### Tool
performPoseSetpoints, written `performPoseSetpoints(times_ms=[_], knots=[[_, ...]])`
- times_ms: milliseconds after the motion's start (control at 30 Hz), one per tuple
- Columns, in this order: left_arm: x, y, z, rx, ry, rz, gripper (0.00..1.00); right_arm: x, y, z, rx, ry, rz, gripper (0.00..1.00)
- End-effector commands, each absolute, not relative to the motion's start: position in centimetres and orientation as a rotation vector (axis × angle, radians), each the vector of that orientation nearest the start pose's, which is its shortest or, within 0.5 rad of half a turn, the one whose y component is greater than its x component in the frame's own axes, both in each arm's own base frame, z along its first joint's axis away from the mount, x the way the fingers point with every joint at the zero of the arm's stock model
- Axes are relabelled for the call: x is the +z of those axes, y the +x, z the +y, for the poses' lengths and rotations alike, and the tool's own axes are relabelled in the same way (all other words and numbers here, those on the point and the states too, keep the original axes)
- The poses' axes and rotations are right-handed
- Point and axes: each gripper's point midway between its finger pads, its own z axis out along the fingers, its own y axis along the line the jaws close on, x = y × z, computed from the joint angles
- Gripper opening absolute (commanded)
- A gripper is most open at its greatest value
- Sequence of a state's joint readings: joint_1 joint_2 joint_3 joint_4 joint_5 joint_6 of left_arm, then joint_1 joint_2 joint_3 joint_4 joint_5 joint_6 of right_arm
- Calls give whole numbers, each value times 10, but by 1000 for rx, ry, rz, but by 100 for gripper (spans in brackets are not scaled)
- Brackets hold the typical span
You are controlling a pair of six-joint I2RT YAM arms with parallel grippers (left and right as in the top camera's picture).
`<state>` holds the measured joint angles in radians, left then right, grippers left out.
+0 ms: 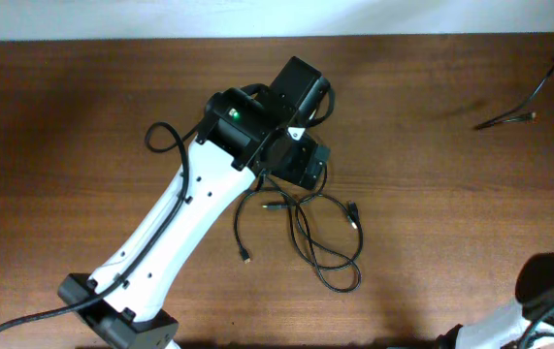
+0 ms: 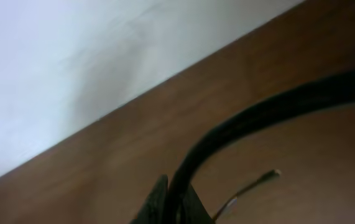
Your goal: Untangle cables
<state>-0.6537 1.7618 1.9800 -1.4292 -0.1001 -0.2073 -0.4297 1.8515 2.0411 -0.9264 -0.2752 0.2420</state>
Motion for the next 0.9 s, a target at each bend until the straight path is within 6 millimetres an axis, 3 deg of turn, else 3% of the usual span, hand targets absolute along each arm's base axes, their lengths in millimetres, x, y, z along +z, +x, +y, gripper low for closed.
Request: performPoseSetpoints(times_ms=[0, 67, 167, 267, 333, 433, 467, 500, 533, 567, 633, 767, 833, 867], knots=[[253, 313, -221, -96, 578, 2722, 99, 297, 483, -222, -100, 721, 2158, 4], [253, 313, -221, -96, 578, 2722, 99, 307, 483, -260, -294, 797, 2055, 4], [253, 313, -221, -96, 578, 2722, 99, 324, 472, -300, -367, 857, 1942, 4], [253, 313, -221, -96, 578, 2722, 99, 328, 456, -338, -461, 865, 1913, 4], [253, 313, -221, -96, 578, 2722, 99, 289, 451, -358, -636, 702, 2102, 4], [253, 313, -221, -96, 578, 2722, 99, 161, 448, -363, -596, 738, 2432, 4], [253, 313, -221, -96, 578, 2722, 99, 133, 445, -359, -567, 744, 2507, 6], [253, 313, -221, -96, 578, 2722, 99, 93, 440, -351, -504, 763, 2607, 32], [253, 313, -221, -96, 578, 2722, 99, 69, 439, -344, -443, 760, 2664, 50], [253, 313, -221, -96, 578, 2722, 99, 54, 438, -336, -376, 754, 2703, 58], [253, 313, -221, -96, 578, 2722, 99, 50, 448, -321, -242, 722, 2699, 66], [253, 313, -221, -96, 578, 2722, 99, 50, 447, -309, -206, 708, 2727, 72], [253, 313, -221, -96, 578, 2722, 99, 82, 457, -305, -229, 676, 2666, 73], [253, 313, -221, -96, 578, 2722, 99, 110, 464, -303, -248, 652, 2612, 74]])
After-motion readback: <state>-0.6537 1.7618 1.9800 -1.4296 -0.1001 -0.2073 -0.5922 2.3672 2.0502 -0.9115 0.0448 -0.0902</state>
